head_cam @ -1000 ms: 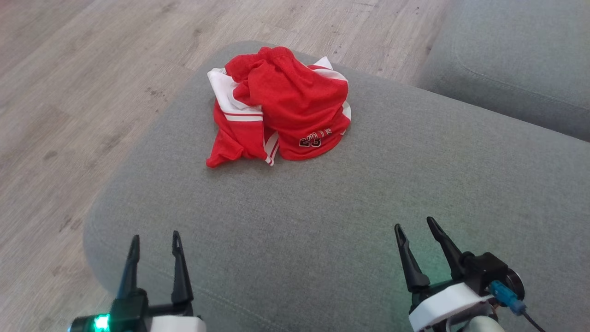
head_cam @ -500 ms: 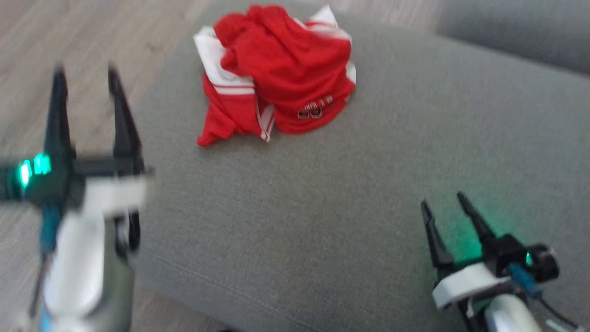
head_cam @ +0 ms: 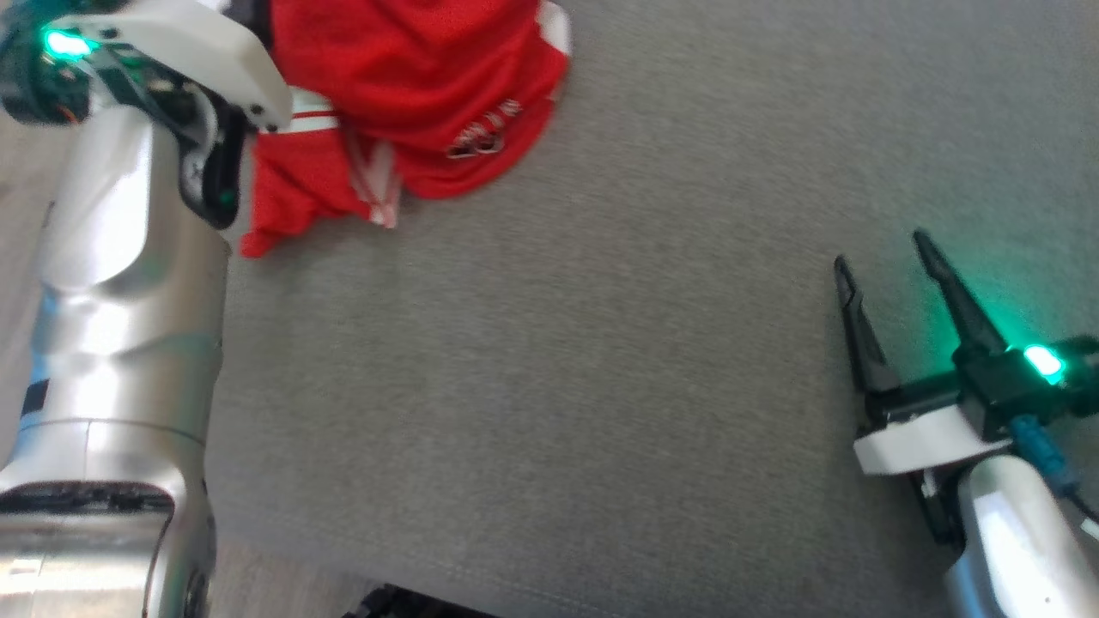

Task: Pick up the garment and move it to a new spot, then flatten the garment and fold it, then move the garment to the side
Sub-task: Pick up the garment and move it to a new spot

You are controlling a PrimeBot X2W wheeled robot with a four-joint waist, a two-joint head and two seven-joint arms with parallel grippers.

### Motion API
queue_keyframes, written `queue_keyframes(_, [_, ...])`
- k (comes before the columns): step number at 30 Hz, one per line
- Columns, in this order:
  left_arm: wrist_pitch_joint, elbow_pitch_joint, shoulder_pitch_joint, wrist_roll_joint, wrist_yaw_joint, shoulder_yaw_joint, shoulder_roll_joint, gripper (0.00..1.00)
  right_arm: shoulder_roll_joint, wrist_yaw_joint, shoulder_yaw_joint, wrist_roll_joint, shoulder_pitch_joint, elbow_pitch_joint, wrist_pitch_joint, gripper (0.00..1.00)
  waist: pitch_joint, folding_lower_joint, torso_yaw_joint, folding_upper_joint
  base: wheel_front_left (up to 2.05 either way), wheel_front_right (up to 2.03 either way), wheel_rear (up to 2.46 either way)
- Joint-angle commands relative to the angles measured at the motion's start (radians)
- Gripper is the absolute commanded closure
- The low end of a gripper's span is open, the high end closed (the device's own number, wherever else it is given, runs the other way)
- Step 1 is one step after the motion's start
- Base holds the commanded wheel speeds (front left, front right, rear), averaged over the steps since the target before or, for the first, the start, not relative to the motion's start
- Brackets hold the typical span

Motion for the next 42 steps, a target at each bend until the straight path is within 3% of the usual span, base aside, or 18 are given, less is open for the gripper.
queue_keyframes(1, [0.027, 0.012, -0.032, -0.007, -0.004, 0.01, 0.056, 0.0, -0.017, -0.001, 0.012, -0.007, -0.004, -0.02, -0.003, 0.0, 0.05, -0.0002, -0.054, 0.0, 0.0, 0.0, 0.0])
queue_keyframes(6, [0.131, 0.198, -0.084, -0.041, -0.01, 0.001, 0.081, 0.0, -0.018, -0.001, -0.007, -0.006, -0.019, -0.047, -0.003, 0.0, 0.089, -0.0002, -0.108, 0.0, 0.0, 0.0, 0.0])
queue_keyframes(9, [0.127, 0.267, -0.099, -0.038, -0.009, -0.002, 0.105, 0.0, -0.012, -0.001, -0.014, -0.001, -0.033, -0.057, -0.003, 0.0, 0.106, -0.0002, -0.133, 0.0, 0.0, 0.0, 0.0])
queue_keyframes(10, [0.113, 0.281, -0.104, -0.033, -0.009, -0.007, 0.112, 0.69, -0.011, -0.001, -0.015, 0.0, -0.036, -0.056, -0.003, 0.0, 0.108, -0.0002, -0.139, 0.0, 0.0, 0.0, 0.0])
queue_keyframes(11, [0.089, 0.29, -0.109, -0.026, -0.007, -0.013, 0.119, 1.0, -0.01, -0.001, -0.017, 0.001, -0.038, -0.055, -0.003, 0.0, 0.109, -0.0002, -0.144, 0.0, 0.0, 0.0, 0.0])
queue_keyframes(18, [-0.137, 0.281, -0.177, 0.011, -0.002, -0.038, 0.169, 1.0, 0.019, -0.001, -0.009, 0.015, -0.056, -0.039, -0.003, 0.0, 0.079, -0.0002, -0.19, 0.0, 0.0, 0.0, 0.0])
queue_keyframes(24, [-0.235, 0.239, -0.251, 0.044, -0.007, -0.083, 0.195, 1.0, 0.063, -0.001, 0.025, 0.042, -0.06, -0.007, -0.003, 0.0, -0.015, -0.0002, -0.256, 0.0, 0.0, 0.0, 0.0])
queue_keyframes(32, [-0.236, 0.105, -0.334, 0.058, -0.014, -0.2, 0.158, 1.0, 0.09, -0.001, 0.05, 0.093, -0.051, 0.016, -0.003, 0.0, -0.142, -0.0002, -0.382, 0.0, 0.0, 0.0, 0.0])
queue_keyframes(42, [-0.136, -0.156, -0.344, -0.145, -0.015, -0.476, 0.108, 1.0, 0.091, -0.001, 0.095, 0.24, -0.027, 0.015, -0.003, 0.0, -0.2, -0.0002, -0.543, 0.0, 0.0, 0.0, 0.0])
